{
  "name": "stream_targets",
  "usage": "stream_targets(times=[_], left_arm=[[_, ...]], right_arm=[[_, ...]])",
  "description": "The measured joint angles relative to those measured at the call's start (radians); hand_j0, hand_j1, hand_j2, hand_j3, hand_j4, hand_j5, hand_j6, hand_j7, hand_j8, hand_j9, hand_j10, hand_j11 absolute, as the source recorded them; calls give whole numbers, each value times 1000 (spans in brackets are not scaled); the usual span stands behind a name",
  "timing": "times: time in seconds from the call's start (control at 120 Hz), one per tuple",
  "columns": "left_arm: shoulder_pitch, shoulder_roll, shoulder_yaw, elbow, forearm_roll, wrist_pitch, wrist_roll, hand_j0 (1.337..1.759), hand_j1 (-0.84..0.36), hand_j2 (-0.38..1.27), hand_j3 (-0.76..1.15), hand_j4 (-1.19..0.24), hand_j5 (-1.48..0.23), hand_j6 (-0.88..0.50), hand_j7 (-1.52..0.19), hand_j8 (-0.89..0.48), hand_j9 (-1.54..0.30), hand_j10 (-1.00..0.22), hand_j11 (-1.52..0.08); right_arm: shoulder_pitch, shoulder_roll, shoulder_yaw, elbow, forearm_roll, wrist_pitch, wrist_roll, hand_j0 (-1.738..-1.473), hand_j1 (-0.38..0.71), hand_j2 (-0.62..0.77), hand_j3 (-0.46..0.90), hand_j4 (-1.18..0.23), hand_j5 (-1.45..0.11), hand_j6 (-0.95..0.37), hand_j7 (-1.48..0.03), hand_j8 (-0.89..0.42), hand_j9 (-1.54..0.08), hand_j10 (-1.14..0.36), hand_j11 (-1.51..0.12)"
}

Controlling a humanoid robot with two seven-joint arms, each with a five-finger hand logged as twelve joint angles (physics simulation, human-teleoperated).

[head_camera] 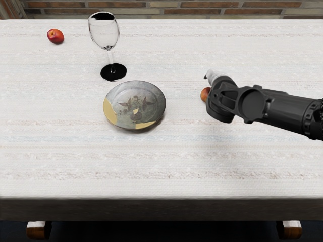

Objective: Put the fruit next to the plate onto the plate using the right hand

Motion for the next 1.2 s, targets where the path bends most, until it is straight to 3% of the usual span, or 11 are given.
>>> stream_targets(times=[1.2], left_arm=[[-2,0,1,0,0,0,0,1658,349,0,0,0,0,0,0,0,0,0,0]], right_arm=[[-29,36,-27,-123,-6,10,0,-1658,45,-64,0,-331,-429,-332,-428,-332,-429,-331,-428]])
